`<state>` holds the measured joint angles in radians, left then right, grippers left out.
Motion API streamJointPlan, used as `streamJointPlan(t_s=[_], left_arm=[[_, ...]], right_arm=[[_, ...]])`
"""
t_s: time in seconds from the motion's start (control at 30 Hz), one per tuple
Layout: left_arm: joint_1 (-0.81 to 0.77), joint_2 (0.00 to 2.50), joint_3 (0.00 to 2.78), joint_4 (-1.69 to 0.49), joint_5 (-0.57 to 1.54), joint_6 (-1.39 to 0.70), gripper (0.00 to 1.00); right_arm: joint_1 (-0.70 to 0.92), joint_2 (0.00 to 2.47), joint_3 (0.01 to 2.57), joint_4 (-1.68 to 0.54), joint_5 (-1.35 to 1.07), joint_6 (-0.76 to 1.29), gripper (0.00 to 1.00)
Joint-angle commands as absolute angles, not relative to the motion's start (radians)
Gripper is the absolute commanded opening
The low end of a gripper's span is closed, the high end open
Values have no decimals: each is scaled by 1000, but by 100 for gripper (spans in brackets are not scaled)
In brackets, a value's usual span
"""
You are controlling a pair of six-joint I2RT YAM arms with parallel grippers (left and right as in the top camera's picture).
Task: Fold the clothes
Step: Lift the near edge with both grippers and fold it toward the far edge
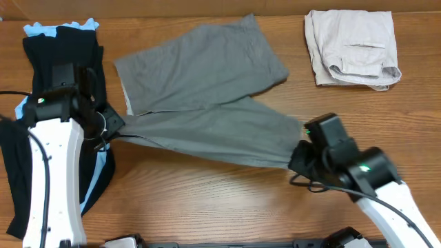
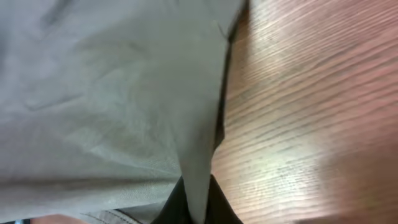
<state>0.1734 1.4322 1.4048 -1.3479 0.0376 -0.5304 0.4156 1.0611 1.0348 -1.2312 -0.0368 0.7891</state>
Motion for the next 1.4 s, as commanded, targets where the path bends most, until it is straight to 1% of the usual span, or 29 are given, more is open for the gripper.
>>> streamJointPlan(t_s=[0.0,0.13,0.23,0.4,0.53,0.67,0.73,0.9,1.07,1.2,1.37], left_arm=[[173,1345,1458,-1388,-6,-493,4],[173,1275,1458,-1448,-7,-493,4],[173,1236,1457,-1479,-9,-493,4],[173,1224,1440,-1479,-43,-506,4],[174,1224,1385,-1451,-110,-570,4],[174,1224,1273,-1360,-147,-622,4],[174,1224,1193,-1267,-163,-661,4],[174,1226,1058,-1027,-206,-728,4],[174,1252,1048,-887,-284,-787,4],[173,1300,1048,-795,-323,-794,4],[173,1414,1048,-702,-324,-794,4]], right_arm=[[373,1016,1169,-1317,7,713,4],[331,1023,1320,-1428,7,631,4],[289,1039,1400,-1448,7,566,4],[219,1116,1426,-1342,1,451,4],[194,1256,1427,-1224,-31,383,4],[193,1413,1427,-1070,-56,323,4],[193,1499,1427,-950,-59,285,4],[193,1612,1427,-710,-58,280,4],[193,1661,1427,-506,-58,279,4],[196,1716,1427,-368,-70,279,4],[196,1828,1427,-265,-116,284,4]])
